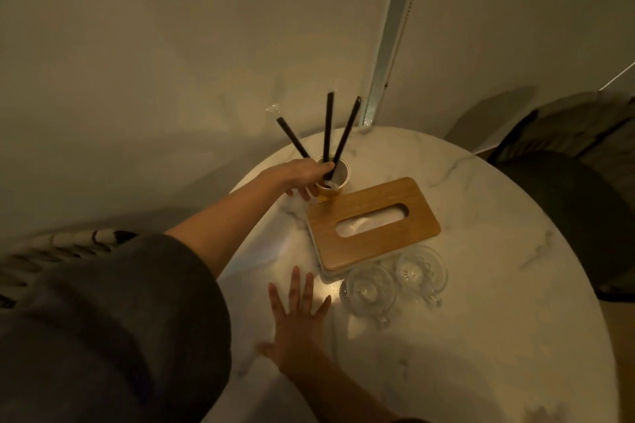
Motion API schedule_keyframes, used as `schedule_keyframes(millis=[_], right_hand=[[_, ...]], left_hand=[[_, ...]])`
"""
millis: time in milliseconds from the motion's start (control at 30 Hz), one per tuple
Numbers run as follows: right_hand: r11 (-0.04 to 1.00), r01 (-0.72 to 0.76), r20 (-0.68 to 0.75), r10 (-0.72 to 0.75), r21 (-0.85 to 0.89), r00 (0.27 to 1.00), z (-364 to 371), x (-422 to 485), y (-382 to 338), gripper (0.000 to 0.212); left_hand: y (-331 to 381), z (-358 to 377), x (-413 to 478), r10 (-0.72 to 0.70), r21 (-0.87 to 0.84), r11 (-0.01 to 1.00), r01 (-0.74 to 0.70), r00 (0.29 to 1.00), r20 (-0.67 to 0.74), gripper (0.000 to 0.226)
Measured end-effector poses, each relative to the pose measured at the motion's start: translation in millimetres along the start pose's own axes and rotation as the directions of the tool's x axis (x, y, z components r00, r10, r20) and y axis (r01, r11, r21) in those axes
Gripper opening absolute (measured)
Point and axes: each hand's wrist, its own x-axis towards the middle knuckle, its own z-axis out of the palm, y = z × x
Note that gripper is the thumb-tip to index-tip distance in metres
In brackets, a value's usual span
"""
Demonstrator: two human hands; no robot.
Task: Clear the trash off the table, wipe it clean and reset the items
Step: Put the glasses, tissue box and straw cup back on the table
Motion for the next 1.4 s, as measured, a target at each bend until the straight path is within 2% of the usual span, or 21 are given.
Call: schedule_keyframes(millis=[133, 233, 367, 467, 533, 633, 700, 733, 800, 833, 900, 1000, 1067, 1133, 1200, 1267, 1333, 1400], right_hand=[[1.0, -0.02, 0.003, 0.02, -0.001, 1.0, 2.3, 3.0, -2.3, 0.105], [0.999, -0.039, 0.001, 0.039, 0.002, 0.999, 1.0, 5.0, -3.4, 0.107], [0.997, -0.067, 0.033, 0.067, -0.027, 0.997, -1.7, 7.1, -2.4, 0.111], [0.997, -0.071, 0.05, 0.071, -0.012, 0.996, -6.2, 8.8, -1.9, 0.113], [0.997, -0.071, 0.067, 0.071, -0.01, 0.995, -10.1, 6.6, -3.8, 0.114], [0.996, -0.083, 0.131, 0.087, -0.04, 0.988, -21.4, 7.9, -11.6, 0.116], [0.987, -0.116, 0.185, 0.135, -0.112, 0.973, -32.2, 15.6, -20.4, 0.109], [0.984, -0.112, 0.185, 0.136, -0.139, 0.973, -38.1, 20.1, -27.0, 0.098], [0.991, -0.03, 0.112, 0.045, -0.134, 0.993, -46.3, 29.6, -44.2, 0.078], [0.994, 0.024, 0.081, -0.016, -0.104, 0.997, -48.2, 34.1, -54.5, 0.079], [0.997, 0.06, 0.083, -0.057, -0.04, 0.995, -46.7, 43.0, -77.3, 0.092], [0.999, -0.037, 0.119, 0.034, 0.018, 0.992, -27.0, 52.8, -105.4, 0.106], [0.998, -0.068, 0.085, 0.068, -0.005, 0.994, -12.5, 55.3, -114.9, 0.112], [0.996, -0.088, 0.057, 0.089, -0.03, 0.994, -3.6, 58.2, -120.2, 0.118], [0.993, -0.107, 0.049, 0.11, -0.055, 0.993, -0.5, 60.6, -123.2, 0.122], [0.99, -0.122, 0.056, 0.126, -0.074, 0.99, 2.2, 62.1, -124.5, 0.123], [0.99, -0.12, 0.061, 0.125, -0.077, 0.99, 3.3, 62.0, -124.4, 0.122], [0.991, -0.109, 0.059, 0.114, -0.078, 0.992, 3.2, 61.7, -124.7, 0.121]], left_hand=[[3.3, -1.5, 2.4, -0.01, 0.027, 1.0, 0.008, 0.996, 0.083, 0.069], [-0.9, -2.8, 2.1, 0.0, 0.033, 0.999, -0.003, 0.997, 0.077, 0.07], [-11.1, -8.6, -11.4, 0.063, -0.032, 0.997, -0.064, 0.997, -0.045, 0.061], [-22.6, -14.2, -35.1, 0.166, -0.254, 0.946, -0.204, 0.973, -0.163, 0.048], [-40.0, -15.2, -55.4, 0.21, -0.327, 0.902, -0.283, 0.947, -0.241, 0.039], [-87.2, -5.6, -82.7, 0.208, -0.349, 0.877, -0.331, 0.915, -0.345, 0.027], [-130.3, 9.2, -101.2, 0.155, -0.395, 0.858, -0.328, 0.899, -0.411, 0.023], [-156.0, 17.8, -108.8, 0.106, -0.422, 0.851, -0.312, 0.89, -0.444, 0.021], [-212.6, 36.5, -124.0, -0.026, -0.475, 0.844, -0.248, 0.866, -0.499, 0.018], [-243.5, 45.4, -131.4, -0.093, -0.503, 0.838, -0.212, 0.853, -0.514, 0.017], [-304.7, 61.8, -148.8, -0.199, -0.526, 0.84, -0.132, 0.827, -0.526, 0.017], [-388.8, 83.5, -172.6, -0.375, -0.539, 0.841, 0.041, 0.762, -0.528, 0.018], [-434.7, 93.2, -184.9, -0.456, -0.483, 0.859, 0.169, 0.682, -0.572, 0.015], [-473.9, 101.2, -192.9, -0.516, -0.405, 0.853, 0.328, 0.639, -0.57, 0.02], [-508.1, 111.2, -199.1, -0.599, -0.323, 0.8, 0.505, 0.653, -0.464, 0.044], [-539.3, 124.1, -201.6, -0.65, -0.258, 0.76, 0.597, 0.689, -0.321, 0.06], [-559.0, 136.9, -200.4, -0.665, -0.275, 0.745, 0.608, 0.713, -0.225, 0.056], [-563.6, 142.7, -198.3, -0.663, -0.324, 0.744, 0.584, 0.708, -0.243, 0.045]])
